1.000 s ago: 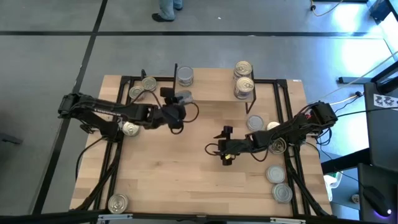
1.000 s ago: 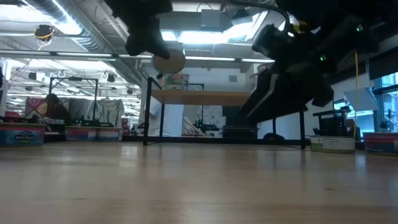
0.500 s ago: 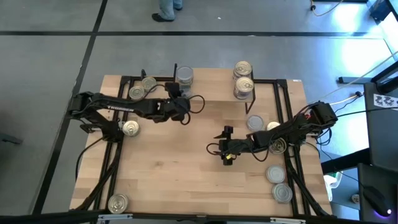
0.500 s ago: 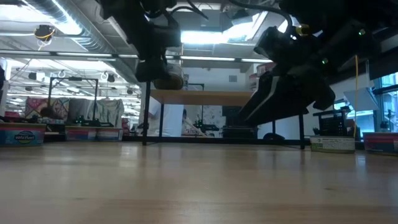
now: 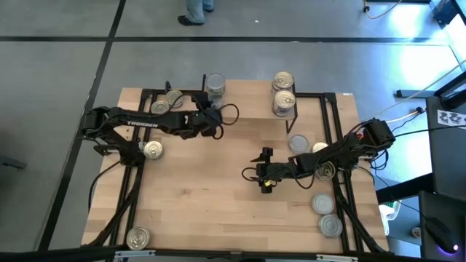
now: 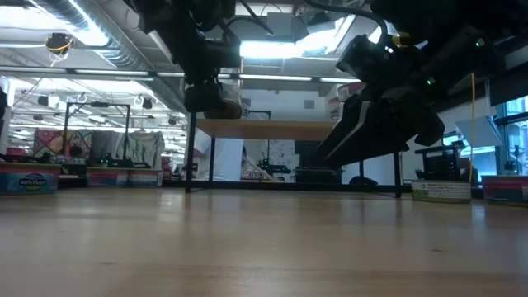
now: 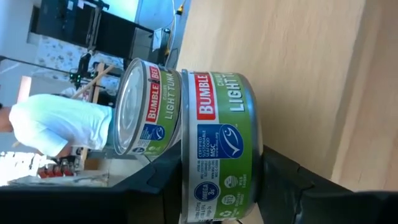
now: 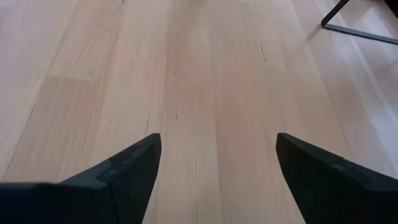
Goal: Stack canned seafood by type on shelf
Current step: Put the green white tuna can on the shelf, then stack the green white tuna can on top of the other green white tuna can on the shelf
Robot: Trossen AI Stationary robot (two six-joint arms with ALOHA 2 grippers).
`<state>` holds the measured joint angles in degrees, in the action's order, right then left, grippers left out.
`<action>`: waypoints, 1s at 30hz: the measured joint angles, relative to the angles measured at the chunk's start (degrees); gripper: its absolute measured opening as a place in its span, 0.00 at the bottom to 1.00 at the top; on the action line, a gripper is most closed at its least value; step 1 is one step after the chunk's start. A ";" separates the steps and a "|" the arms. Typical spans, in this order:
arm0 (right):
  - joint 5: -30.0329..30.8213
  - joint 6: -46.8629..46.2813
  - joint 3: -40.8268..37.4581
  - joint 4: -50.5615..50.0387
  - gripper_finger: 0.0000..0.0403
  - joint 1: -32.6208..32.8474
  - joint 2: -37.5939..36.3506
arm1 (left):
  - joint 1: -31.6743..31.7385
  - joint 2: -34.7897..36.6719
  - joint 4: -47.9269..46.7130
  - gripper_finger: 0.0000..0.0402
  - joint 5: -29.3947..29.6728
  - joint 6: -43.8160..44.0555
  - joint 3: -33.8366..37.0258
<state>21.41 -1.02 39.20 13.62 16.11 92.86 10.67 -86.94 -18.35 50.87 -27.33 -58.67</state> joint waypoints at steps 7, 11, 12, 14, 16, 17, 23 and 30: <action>-0.02 0.00 0.00 -0.02 0.78 0.01 0.00 | 0.24 0.02 -0.14 0.39 -1.41 0.21 0.02; -0.02 0.00 0.00 -0.01 0.78 -0.01 0.00 | 0.24 0.07 -0.51 0.40 -2.26 1.58 0.02; -0.01 0.00 0.00 -0.01 0.78 0.01 0.00 | 0.24 0.10 -0.63 0.41 -2.77 1.81 0.02; -0.02 0.00 0.00 -0.02 0.78 0.01 0.00 | 0.13 0.08 -0.85 0.45 -3.62 2.13 0.10; -0.02 0.00 0.00 -0.01 0.78 -0.01 0.00 | 0.09 -0.01 -1.15 0.50 -4.53 2.78 0.19; -0.02 0.00 0.00 -0.03 0.78 0.00 0.00 | 0.09 -0.05 -1.40 0.54 -4.96 3.27 0.22; -0.02 0.01 0.01 -0.03 0.78 0.00 0.02 | -0.68 -0.09 -2.21 0.66 -4.18 5.20 0.24; 0.00 0.02 0.02 -0.03 0.78 -0.01 0.02 | -3.29 1.01 -4.47 0.69 -8.36 7.47 -2.12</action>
<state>21.41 -0.99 39.22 13.58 16.10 92.88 7.38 -85.92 -22.82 42.51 -19.86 -60.80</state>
